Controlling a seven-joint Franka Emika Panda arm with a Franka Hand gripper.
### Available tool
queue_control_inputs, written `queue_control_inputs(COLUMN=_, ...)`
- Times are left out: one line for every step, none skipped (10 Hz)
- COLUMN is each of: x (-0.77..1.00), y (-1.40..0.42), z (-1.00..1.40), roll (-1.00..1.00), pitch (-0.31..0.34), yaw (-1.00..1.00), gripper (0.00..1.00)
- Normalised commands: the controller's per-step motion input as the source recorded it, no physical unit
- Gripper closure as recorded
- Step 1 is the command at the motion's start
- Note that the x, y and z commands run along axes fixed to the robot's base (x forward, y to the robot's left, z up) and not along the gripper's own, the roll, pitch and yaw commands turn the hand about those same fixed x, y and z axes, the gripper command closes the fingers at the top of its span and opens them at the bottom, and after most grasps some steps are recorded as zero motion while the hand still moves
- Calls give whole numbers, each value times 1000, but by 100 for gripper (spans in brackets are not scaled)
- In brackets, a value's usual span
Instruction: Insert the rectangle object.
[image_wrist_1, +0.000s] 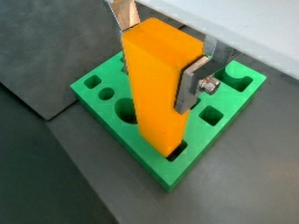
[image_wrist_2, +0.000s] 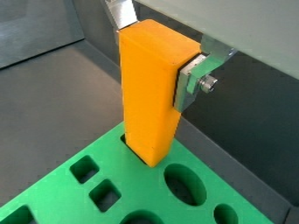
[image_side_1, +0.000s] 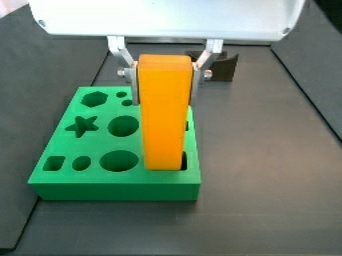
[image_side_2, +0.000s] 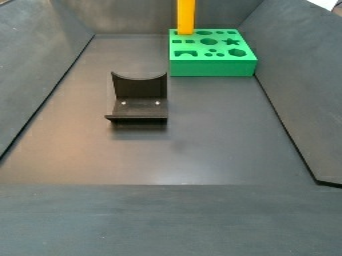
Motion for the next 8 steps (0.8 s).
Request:
queue_control_inputs(x=371, y=-234, z=-560, roll=0, pitch=53, yaw=0, gripper=100)
queue_control_inputs(x=377, y=-163, z=-594, roll=51, pitch=70, yaw=0, gripper=100)
queue_control_inputs(x=254, y=0, z=-526, roll=120, pitch=61, yaw=17, gripper=100)
queue_control_inputs(x=34, y=0, z=-443, roll=109, pitch=6, yaw=51, gripper=100)
queue_control_inputs(x=-66, y=0, z=-337, roll=53, pitch=0, yaw=43, gripper=100)
queue_control_inputs(x=-151, y=0, z=-351, roll=23, pitch=-41, yaw=17, gripper=100)
queue_control_inputs(x=-357, y=0, z=-437, roll=277, pitch=-99, yaw=163, gripper=100)
queue_control_inputs(x=-191, y=0, z=-311, roll=454, pitch=-114, yaw=434, gripper=100)
